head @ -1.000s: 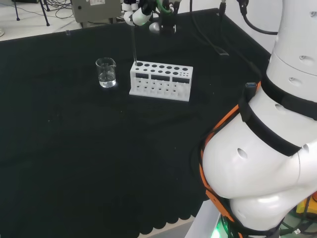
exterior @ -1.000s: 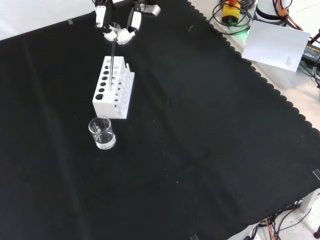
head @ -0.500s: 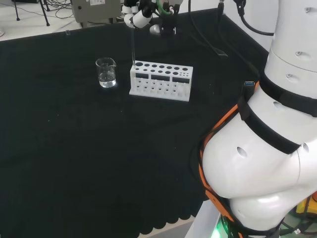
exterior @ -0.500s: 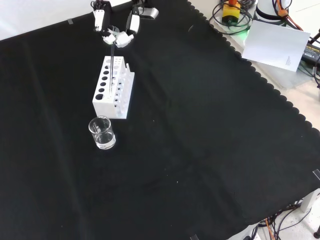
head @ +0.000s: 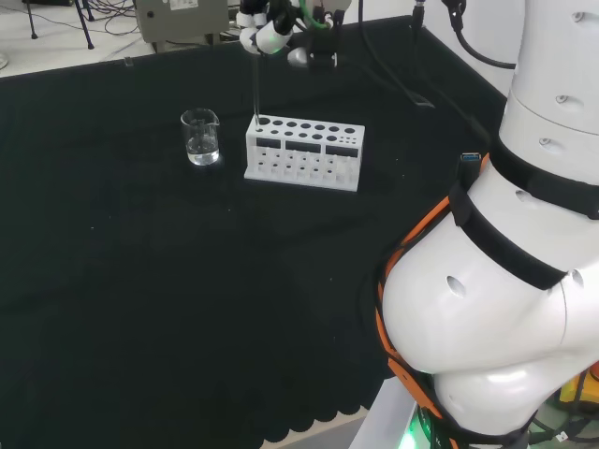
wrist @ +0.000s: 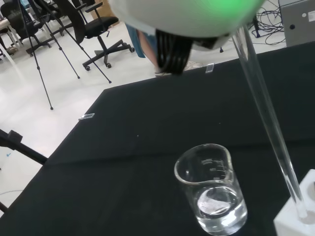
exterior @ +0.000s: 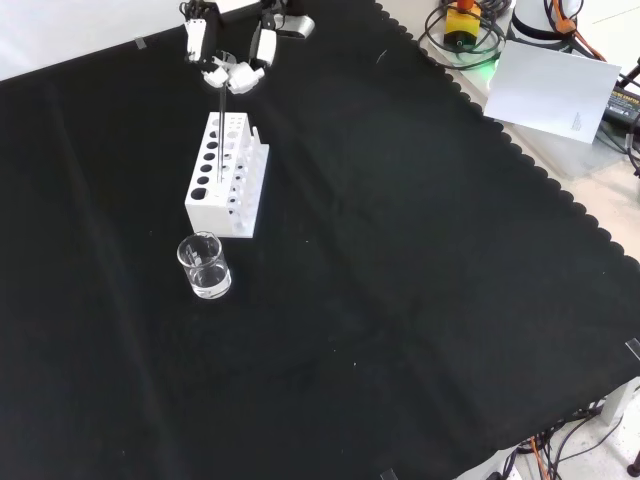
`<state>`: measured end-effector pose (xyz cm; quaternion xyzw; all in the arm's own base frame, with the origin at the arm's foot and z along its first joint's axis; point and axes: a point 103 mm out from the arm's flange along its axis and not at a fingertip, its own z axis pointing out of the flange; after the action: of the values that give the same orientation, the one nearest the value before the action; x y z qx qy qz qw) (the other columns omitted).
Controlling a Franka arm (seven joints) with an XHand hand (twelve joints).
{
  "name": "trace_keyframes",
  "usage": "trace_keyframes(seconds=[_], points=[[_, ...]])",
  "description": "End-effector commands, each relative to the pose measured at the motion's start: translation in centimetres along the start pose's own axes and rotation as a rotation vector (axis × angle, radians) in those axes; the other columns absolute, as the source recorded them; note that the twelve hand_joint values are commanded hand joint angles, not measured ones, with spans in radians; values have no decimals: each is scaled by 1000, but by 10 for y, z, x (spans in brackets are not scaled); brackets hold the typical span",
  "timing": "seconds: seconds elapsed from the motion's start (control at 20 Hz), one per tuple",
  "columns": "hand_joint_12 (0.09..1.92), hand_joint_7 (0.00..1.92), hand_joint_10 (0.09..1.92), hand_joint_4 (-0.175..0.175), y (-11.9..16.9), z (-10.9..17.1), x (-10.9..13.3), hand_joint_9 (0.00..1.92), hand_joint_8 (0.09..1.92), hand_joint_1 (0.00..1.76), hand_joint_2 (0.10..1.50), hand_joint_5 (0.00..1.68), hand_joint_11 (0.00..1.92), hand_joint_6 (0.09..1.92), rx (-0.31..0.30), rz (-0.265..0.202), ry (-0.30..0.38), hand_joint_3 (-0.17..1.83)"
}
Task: Put the glass rod back on the white test tube rack.
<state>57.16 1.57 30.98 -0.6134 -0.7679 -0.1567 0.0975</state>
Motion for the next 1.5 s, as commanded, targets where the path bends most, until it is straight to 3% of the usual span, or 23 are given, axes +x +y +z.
trace_keyframes(seconds=[0.05,1.5], points=[[870,1159,1033,-175,-4,-3,-9,1579,1285,1307,588,1093,1651,892,-4,13,-1,961],[872,1161,1033,-175,2,-6,9,1580,1284,1307,587,1094,1651,892,14,23,-34,962]])
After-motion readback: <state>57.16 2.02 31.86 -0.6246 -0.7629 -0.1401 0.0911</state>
